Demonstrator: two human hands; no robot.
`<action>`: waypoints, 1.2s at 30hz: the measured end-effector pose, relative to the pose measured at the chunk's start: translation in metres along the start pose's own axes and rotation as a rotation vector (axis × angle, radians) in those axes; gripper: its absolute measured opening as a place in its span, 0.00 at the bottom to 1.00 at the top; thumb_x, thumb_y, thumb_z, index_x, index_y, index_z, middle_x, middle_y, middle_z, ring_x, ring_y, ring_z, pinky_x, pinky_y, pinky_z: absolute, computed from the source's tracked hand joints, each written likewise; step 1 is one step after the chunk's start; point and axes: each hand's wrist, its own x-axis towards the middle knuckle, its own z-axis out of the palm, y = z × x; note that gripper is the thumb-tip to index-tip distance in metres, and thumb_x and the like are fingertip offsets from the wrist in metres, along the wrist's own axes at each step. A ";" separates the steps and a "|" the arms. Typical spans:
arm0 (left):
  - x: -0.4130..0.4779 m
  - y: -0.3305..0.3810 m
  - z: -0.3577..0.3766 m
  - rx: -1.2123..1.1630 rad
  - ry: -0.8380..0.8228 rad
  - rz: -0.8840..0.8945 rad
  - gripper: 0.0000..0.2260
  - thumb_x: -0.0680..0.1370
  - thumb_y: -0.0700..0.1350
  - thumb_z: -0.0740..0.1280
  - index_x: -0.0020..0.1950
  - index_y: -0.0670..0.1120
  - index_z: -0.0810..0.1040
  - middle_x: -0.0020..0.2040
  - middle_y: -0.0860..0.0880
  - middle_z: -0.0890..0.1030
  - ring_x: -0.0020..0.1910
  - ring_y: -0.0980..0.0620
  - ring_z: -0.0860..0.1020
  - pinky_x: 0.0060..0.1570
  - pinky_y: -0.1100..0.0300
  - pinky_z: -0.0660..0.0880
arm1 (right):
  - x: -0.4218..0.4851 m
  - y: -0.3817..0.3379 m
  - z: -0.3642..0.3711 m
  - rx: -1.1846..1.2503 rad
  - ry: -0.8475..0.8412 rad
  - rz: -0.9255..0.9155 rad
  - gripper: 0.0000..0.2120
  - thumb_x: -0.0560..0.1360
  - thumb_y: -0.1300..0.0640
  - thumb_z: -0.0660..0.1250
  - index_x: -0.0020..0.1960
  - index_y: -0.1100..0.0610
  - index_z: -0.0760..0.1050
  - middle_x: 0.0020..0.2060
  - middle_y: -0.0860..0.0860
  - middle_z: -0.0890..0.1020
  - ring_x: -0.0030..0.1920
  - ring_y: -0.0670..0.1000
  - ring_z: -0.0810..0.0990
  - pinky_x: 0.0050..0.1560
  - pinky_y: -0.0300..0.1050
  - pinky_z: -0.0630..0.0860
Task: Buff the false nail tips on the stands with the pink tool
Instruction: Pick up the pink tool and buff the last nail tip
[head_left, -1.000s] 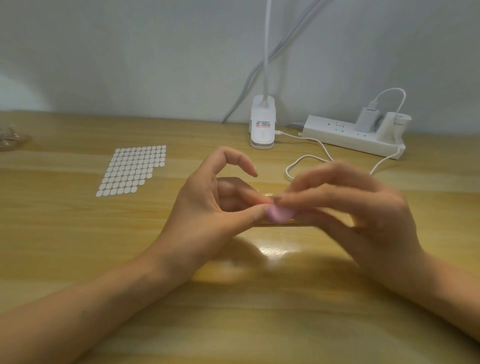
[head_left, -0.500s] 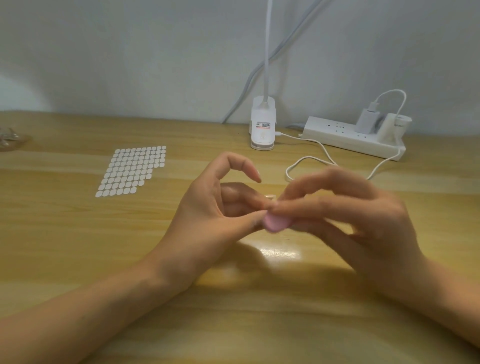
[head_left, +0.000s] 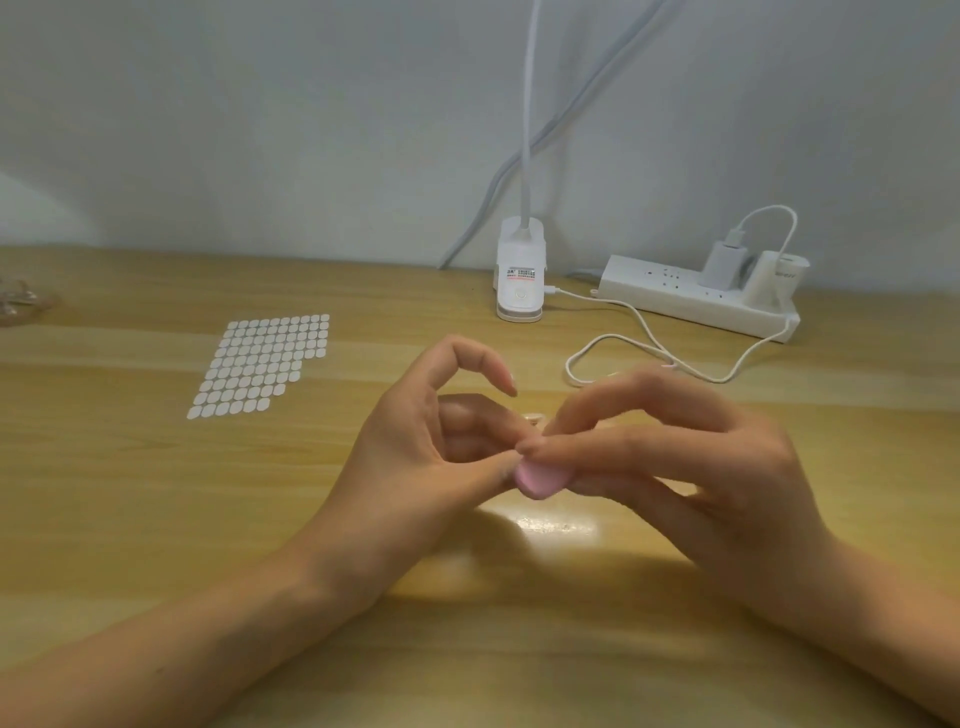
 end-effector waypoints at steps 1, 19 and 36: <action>0.000 0.000 0.000 0.000 0.001 -0.005 0.18 0.67 0.35 0.76 0.50 0.45 0.72 0.37 0.43 0.85 0.36 0.48 0.86 0.38 0.65 0.79 | 0.000 0.001 -0.001 -0.005 0.009 0.006 0.08 0.77 0.60 0.70 0.56 0.55 0.82 0.49 0.51 0.82 0.50 0.49 0.82 0.51 0.41 0.77; 0.000 -0.002 -0.001 0.023 -0.001 0.016 0.23 0.64 0.36 0.81 0.49 0.47 0.71 0.39 0.42 0.86 0.38 0.48 0.86 0.40 0.64 0.79 | 0.000 0.005 -0.003 0.023 0.037 0.072 0.08 0.77 0.61 0.71 0.55 0.56 0.83 0.48 0.52 0.82 0.50 0.50 0.83 0.50 0.46 0.79; -0.001 -0.007 -0.005 -0.009 -0.056 0.013 0.17 0.69 0.38 0.77 0.52 0.52 0.77 0.41 0.48 0.84 0.47 0.41 0.86 0.36 0.62 0.79 | -0.008 0.022 0.000 0.129 0.119 0.231 0.11 0.77 0.55 0.68 0.58 0.52 0.80 0.50 0.55 0.82 0.53 0.57 0.80 0.50 0.56 0.77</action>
